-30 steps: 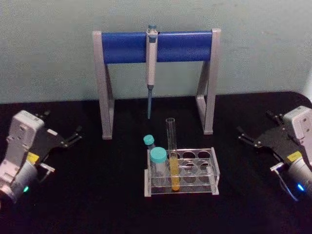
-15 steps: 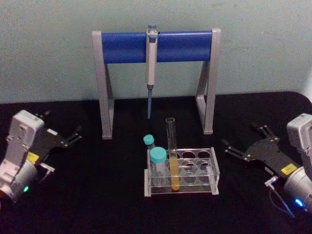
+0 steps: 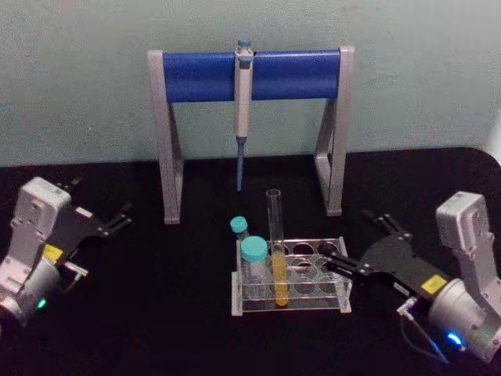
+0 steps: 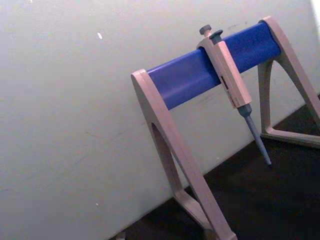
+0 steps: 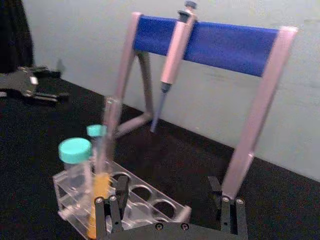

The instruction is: Pick up the test tube from the test tube rack, shake it, then place it back into the test tube rack.

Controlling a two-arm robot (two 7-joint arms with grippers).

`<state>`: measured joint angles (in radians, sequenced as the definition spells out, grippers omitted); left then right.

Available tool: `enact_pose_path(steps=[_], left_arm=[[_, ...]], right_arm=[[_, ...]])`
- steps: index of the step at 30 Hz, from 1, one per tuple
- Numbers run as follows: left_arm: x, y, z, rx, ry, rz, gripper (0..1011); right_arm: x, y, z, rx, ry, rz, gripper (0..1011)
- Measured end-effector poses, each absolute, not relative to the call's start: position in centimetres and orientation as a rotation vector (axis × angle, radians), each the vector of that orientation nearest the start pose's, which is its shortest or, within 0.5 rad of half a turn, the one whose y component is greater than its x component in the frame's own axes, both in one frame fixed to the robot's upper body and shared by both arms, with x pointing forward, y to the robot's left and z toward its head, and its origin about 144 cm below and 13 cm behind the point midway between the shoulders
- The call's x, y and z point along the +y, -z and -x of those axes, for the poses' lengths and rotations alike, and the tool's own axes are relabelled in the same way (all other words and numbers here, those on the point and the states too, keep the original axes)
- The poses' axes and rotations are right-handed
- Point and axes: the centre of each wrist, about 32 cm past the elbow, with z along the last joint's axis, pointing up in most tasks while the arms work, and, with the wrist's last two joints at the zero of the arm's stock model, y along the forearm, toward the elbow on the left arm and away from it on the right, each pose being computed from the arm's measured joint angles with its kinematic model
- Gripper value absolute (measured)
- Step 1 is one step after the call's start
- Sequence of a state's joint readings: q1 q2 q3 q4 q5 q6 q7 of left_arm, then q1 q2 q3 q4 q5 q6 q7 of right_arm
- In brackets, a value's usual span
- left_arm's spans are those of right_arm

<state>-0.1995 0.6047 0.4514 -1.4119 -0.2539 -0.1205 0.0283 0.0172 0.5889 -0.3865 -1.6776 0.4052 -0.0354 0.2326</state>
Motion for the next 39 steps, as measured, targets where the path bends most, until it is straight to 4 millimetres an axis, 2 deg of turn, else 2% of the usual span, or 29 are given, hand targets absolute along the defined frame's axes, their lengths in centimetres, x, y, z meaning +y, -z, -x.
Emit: enact_pose_path(steps=[12,39], left_arm=[[31.0,-114.0,-48.9,-0.285,-1.248,-0.304,1001],[31.0,-114.0,-48.9,-0.285,-1.248,-0.305,1001]], right_arm=[[-25.1,-115.8,-44.8,-0.056,0.852,0.115,1000],[-22.4,-116.8,-47.9,-0.010,0.766,0.102,1000]])
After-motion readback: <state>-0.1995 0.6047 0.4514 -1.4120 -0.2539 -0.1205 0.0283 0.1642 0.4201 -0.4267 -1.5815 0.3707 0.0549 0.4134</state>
